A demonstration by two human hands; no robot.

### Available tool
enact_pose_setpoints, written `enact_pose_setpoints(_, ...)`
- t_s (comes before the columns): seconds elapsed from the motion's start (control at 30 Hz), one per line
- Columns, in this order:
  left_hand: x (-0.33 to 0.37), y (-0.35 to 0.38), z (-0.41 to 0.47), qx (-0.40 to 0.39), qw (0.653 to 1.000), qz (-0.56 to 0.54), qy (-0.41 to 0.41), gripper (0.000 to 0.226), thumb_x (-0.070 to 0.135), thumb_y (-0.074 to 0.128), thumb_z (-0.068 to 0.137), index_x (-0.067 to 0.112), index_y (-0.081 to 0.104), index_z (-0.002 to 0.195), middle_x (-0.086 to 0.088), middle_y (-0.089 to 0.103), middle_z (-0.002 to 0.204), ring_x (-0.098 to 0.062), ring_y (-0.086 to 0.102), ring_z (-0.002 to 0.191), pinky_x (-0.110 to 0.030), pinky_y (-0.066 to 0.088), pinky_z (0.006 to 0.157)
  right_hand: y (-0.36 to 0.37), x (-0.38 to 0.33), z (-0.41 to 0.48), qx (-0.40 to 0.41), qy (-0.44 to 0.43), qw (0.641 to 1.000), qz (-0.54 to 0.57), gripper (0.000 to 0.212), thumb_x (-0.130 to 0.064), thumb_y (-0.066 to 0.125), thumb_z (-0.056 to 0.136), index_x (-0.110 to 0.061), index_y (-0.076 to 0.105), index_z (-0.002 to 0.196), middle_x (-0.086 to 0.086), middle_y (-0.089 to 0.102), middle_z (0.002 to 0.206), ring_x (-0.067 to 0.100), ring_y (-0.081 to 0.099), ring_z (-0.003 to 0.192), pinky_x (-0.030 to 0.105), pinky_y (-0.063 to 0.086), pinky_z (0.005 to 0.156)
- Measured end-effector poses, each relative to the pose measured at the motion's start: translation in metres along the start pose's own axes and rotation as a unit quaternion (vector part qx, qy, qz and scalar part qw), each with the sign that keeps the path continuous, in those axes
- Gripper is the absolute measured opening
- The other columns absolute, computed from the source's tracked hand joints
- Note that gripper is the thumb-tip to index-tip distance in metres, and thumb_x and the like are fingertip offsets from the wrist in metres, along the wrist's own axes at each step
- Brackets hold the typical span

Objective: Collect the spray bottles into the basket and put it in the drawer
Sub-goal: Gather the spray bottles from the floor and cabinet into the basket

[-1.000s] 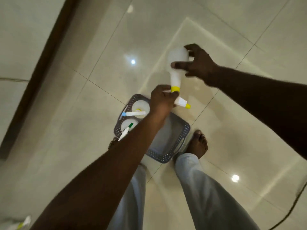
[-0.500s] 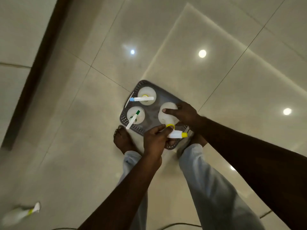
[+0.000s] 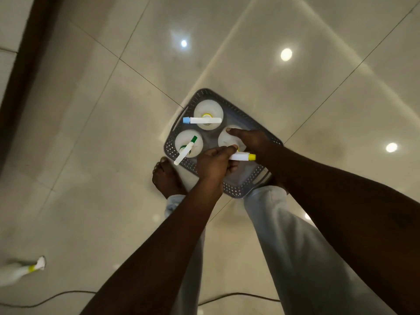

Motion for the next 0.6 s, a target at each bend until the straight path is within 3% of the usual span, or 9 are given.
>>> enact_pose_setpoints(0.13,0.007,0.004,0.012,0.008,1.0,0.022,0.007,0.01,0.018,0.085,0.088,0.013,0.077,0.083,-0.027,0.08,0.094,-0.03,0.073,0.074,-0.048,0.066,0.081,-0.002,-0.003,0.005,0.0,0.019,0.999,0.042,0.078,-0.039,0.09,0.084,0.002,0.06,0.144,0.021,0.069,0.136,0.037,0.072,0.12,0.05,0.061,0.102)
enact_pose_setpoints(0.27,0.012,0.01,0.018,0.006,0.999,0.035,0.007,0.022,0.021,0.085,0.088,0.006,0.078,0.103,-0.023,0.081,0.095,-0.028,0.076,0.076,-0.045,0.068,0.08,0.0,-0.006,0.007,-0.014,0.034,0.997,0.07,0.075,-0.039,0.088,0.086,0.0,0.061,0.144,0.022,0.069,0.138,0.038,0.071,0.123,0.05,0.06,0.104)
enact_pose_setpoints(0.33,0.011,0.013,0.018,0.004,0.999,0.042,0.002,0.023,0.022,0.085,0.088,0.007,0.077,0.104,-0.022,0.081,0.096,-0.028,0.076,0.077,-0.047,0.068,0.081,-0.001,-0.005,0.007,-0.013,0.037,0.996,0.081,0.071,-0.036,0.087,0.087,0.0,0.062,0.143,0.021,0.068,0.139,0.037,0.07,0.124,0.048,0.059,0.104)
enact_pose_setpoints(0.4,0.012,0.017,0.018,0.003,0.999,0.045,-0.001,0.02,0.023,0.084,0.089,0.008,0.076,0.1,-0.024,0.081,0.096,-0.028,0.075,0.076,-0.048,0.068,0.082,-0.001,-0.005,0.004,-0.016,0.039,0.994,0.1,0.063,-0.032,0.085,0.091,0.0,0.064,0.141,0.021,0.068,0.14,0.036,0.07,0.125,0.044,0.062,0.096)
enact_pose_setpoints(0.5,0.016,0.023,0.017,0.004,0.999,0.051,0.004,0.028,0.024,0.083,0.09,0.001,0.077,0.104,-0.026,0.08,0.095,-0.03,0.074,0.075,-0.048,0.067,0.081,0.001,-0.005,-0.001,-0.053,0.054,0.987,0.142,0.056,-0.028,0.077,0.098,-0.003,0.062,0.145,0.022,0.066,0.144,0.034,0.071,0.117,0.036,0.064,0.071)
enact_pose_setpoints(0.53,0.018,0.024,0.016,0.005,0.998,0.055,0.008,0.027,0.024,0.082,0.09,0.001,0.077,0.103,-0.026,0.08,0.094,-0.03,0.074,0.074,-0.048,0.067,0.081,0.002,-0.005,-0.003,-0.069,0.065,0.984,0.15,0.056,-0.03,0.075,0.099,-0.005,0.06,0.147,0.021,0.066,0.143,0.033,0.072,0.111,0.037,0.063,0.069)
enact_pose_setpoints(0.6,0.021,0.026,0.014,0.011,0.998,0.064,0.009,0.022,0.025,0.081,0.091,0.004,0.076,0.098,-0.024,0.081,0.093,-0.029,0.074,0.073,-0.045,0.067,0.077,0.001,-0.001,-0.003,-0.088,0.085,0.98,0.157,0.058,-0.035,0.072,0.101,-0.009,0.057,0.151,0.021,0.064,0.146,0.032,0.071,0.109,0.043,0.062,0.08)
Point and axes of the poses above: each hand's wrist, its own z-axis towards the middle knuckle, its own y-axis out of the palm, x = y × z, the point moved 8 cm from there along z, towards the middle knuckle
